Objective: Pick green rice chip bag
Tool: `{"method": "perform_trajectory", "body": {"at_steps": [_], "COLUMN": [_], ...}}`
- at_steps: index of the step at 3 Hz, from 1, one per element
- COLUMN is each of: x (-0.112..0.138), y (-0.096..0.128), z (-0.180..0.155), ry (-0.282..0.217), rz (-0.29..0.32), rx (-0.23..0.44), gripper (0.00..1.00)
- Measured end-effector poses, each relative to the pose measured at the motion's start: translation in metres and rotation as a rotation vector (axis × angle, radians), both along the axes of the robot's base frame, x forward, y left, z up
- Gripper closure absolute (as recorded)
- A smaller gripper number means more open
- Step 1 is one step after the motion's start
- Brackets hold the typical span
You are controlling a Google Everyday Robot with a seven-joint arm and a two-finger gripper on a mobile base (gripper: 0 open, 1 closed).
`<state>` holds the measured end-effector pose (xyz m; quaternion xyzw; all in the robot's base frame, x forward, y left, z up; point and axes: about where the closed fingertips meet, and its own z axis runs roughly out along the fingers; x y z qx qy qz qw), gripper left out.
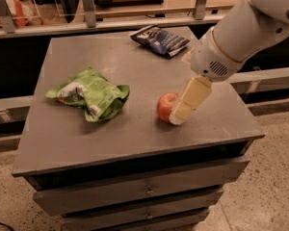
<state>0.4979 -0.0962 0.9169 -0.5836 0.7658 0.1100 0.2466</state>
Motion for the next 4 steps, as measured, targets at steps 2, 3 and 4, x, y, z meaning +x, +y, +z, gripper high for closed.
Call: {"method": "perform_trajectory", "body": {"at_steps": [2, 3, 4], "x": [0.002, 0.005, 0.018], "y": [0.021, 0.033, 0.059], "z": [-0.001, 0.001, 0.002], "ry": [-0.013, -0.016, -0.017], "rz": [0.043, 0.065, 0.077], "rx": [0.113, 0.145, 0.18], "gripper": [0.0, 0.0, 0.0]}}
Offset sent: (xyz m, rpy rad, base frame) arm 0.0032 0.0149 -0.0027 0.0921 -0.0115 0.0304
